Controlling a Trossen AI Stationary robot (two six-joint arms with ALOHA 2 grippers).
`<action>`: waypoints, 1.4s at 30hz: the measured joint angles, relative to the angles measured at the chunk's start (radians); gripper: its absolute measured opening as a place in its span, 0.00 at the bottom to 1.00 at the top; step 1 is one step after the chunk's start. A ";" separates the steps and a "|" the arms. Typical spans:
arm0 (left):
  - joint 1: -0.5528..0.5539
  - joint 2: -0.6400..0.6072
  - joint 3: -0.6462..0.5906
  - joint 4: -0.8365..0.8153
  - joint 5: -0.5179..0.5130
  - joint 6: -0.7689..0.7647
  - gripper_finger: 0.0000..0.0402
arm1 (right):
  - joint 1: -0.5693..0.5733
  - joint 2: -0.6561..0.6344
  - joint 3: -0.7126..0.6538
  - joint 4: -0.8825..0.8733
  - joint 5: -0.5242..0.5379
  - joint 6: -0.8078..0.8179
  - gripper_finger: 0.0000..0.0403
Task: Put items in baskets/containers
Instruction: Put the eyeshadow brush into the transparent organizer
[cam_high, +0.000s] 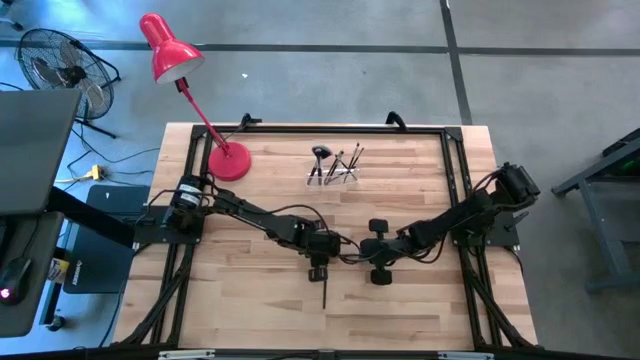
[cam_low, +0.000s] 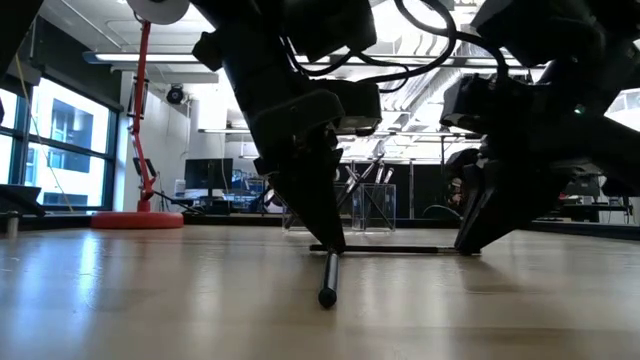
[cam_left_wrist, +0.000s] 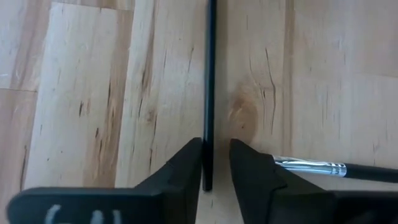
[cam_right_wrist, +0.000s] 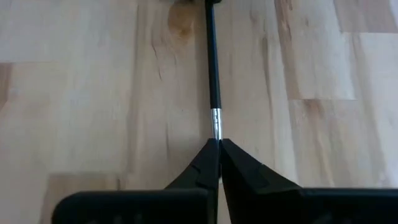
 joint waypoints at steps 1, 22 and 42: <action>0.000 0.000 0.008 -0.010 -0.003 0.000 0.22 | 0.000 -0.008 -0.002 -0.010 0.005 -0.010 0.01; 0.008 0.005 0.130 -0.103 -0.121 0.158 0.30 | -0.001 -0.085 -0.002 -0.035 0.056 -0.024 0.00; 0.041 0.005 0.132 -0.117 -0.056 0.211 0.30 | -0.001 -0.090 -0.001 0.011 0.073 -0.026 0.00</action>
